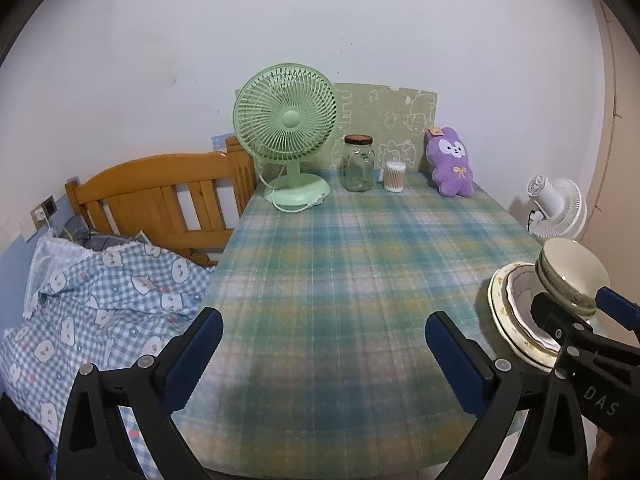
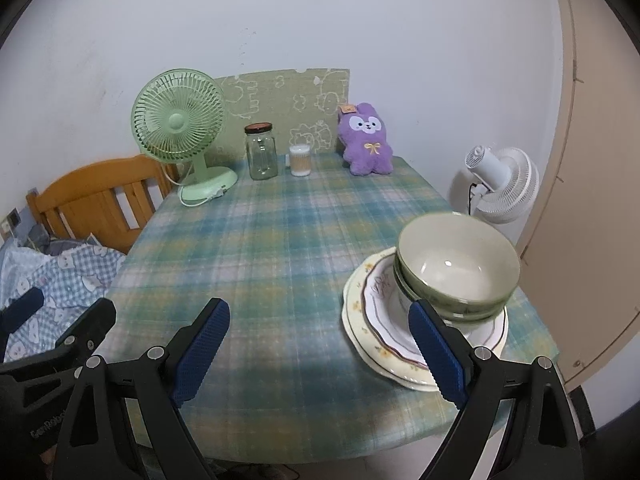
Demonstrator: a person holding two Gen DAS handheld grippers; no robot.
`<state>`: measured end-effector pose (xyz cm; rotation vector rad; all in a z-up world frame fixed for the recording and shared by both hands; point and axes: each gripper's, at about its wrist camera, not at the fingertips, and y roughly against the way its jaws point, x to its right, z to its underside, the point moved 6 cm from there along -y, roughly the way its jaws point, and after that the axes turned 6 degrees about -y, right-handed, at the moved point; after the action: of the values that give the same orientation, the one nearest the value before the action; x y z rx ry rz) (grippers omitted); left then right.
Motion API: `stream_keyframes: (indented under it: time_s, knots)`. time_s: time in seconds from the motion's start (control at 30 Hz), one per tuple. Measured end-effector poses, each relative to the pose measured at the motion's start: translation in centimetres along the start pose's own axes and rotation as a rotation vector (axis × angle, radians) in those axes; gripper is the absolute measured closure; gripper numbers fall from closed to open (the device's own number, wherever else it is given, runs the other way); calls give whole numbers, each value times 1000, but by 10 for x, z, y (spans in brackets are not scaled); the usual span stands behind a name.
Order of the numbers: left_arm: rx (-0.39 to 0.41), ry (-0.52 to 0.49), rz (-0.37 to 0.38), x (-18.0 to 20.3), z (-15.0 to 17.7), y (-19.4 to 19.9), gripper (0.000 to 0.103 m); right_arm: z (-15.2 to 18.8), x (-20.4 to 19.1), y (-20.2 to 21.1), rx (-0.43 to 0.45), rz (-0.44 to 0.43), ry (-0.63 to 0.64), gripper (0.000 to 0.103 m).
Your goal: Organize plates and bowls
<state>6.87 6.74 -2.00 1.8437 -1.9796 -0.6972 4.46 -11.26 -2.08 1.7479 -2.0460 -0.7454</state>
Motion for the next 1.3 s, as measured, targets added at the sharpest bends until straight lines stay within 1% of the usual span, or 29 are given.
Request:
stream_keyframes:
  time_s: [0.1, 0.27, 0.43, 1.0, 1.3]
  knots:
    - [10, -2, 8, 6, 9, 0, 1, 6, 9, -1, 17, -3, -14, 10]
    - [43, -1, 6, 13, 11, -1, 0, 9, 17, -3, 42, 1, -17, 10]
    - [48, 19, 4, 13, 14, -6, 0, 12, 20, -8, 49, -2, -8, 10]
    - [61, 14, -7, 13, 8, -2, 0, 6, 20, -10, 41, -9, -8, 10]
    - [51, 25, -2, 16, 8, -6, 0, 7, 21, -12, 40, -4, -4, 10]
